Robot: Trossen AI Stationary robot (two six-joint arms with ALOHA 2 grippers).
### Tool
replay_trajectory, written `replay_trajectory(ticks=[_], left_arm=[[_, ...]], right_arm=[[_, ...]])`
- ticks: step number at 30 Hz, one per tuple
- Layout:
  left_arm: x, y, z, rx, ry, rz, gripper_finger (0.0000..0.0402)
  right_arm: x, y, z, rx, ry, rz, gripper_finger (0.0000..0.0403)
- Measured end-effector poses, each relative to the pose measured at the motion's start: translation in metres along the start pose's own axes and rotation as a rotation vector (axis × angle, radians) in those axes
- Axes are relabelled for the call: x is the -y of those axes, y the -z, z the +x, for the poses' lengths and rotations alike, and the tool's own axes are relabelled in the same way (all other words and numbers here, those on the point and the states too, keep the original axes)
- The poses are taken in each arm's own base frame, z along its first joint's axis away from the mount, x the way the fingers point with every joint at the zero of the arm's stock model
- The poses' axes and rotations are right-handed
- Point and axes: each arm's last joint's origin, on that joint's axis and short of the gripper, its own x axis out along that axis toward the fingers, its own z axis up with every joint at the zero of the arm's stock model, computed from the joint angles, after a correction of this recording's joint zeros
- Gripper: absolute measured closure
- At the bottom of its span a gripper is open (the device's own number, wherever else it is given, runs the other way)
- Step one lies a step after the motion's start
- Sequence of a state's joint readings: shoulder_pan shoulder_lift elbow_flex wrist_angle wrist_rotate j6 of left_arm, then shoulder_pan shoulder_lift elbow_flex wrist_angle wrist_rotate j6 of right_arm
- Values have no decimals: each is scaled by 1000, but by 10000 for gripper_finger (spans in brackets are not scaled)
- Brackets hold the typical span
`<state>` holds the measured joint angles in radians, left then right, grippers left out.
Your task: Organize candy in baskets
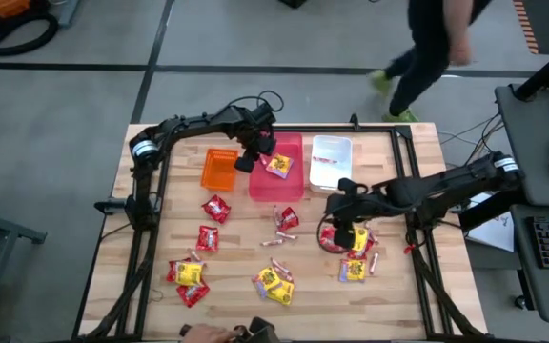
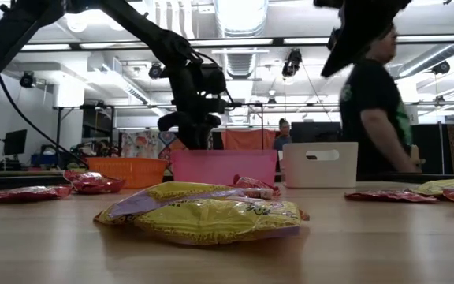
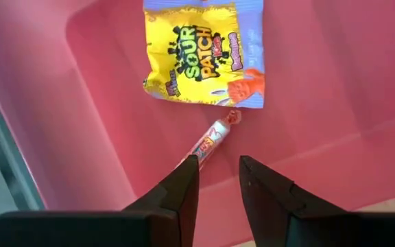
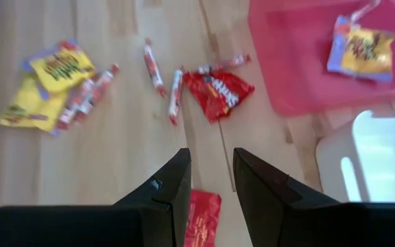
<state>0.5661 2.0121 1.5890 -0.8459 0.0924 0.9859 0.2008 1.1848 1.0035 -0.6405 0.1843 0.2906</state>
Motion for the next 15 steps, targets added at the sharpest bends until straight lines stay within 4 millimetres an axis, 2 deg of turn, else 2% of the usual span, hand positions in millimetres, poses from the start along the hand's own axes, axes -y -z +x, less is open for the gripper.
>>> replay_trajectory(ticks=[6,15], left_arm=[[0,-1,1,11,-9,12,288],[1,-6,2,28,-26,12,238]], right_arm=[[4,-1,-17,65,12,-18,298],[4,0,-15,58,16,-46,298]])
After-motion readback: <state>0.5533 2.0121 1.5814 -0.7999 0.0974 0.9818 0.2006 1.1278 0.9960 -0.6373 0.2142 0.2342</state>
